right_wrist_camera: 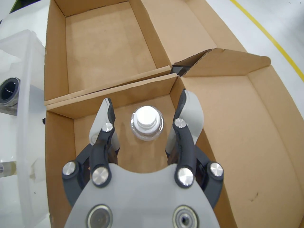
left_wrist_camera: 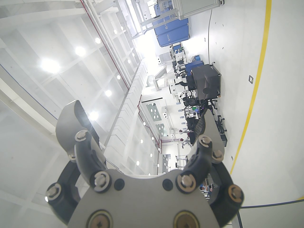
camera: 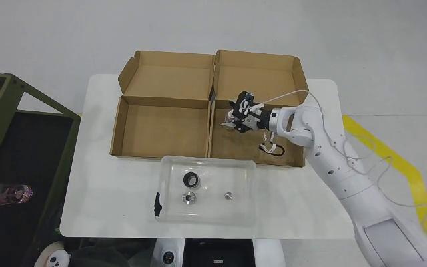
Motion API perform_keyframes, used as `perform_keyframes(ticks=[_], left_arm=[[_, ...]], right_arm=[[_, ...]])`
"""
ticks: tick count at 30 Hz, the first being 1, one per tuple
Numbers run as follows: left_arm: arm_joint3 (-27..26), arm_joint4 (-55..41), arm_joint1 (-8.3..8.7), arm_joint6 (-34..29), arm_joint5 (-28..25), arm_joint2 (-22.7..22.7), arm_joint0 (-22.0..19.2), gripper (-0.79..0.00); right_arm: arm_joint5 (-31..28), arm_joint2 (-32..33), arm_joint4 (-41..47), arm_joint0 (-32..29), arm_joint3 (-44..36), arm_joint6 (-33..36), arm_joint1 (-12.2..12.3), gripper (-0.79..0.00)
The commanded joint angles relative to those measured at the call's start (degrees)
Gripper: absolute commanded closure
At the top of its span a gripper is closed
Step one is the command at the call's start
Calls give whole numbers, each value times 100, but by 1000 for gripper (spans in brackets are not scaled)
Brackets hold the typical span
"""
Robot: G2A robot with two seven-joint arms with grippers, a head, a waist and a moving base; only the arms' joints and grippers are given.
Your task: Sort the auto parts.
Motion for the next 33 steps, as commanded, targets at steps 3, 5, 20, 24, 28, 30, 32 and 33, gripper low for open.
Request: perform_keyframes(ticks=[3,5,20,24,28,30,32,33], left_arm=[[0,0,0,0,0,0,0,-785],[0,0,0,0,0,0,0,-785],[0,0,0,0,0,0,0,-785],[0,0,0,0,0,0,0,-785],[0,0,0,0,0,0,0,-785],[0,0,0,0,0,0,0,-785],[0,0,0,0,0,0,0,-785],[0,0,0,0,0,0,0,-785]], right_arm=[[-86,347,-37,-255,-561,148,125,-557],[-153,525,-49,-403,-887,277,191,-471],[-536,1203,210,-1531,-3091,1642,529,-548],[-592,1089,328,-1764,-3461,2057,572,-548],[-659,963,418,-1952,-3743,2426,613,-563],[-691,890,467,-2026,-3854,2585,631,-560],[-710,792,476,-2098,-3962,2764,647,-548],[-708,729,475,-2136,-4018,2845,653,-548]])
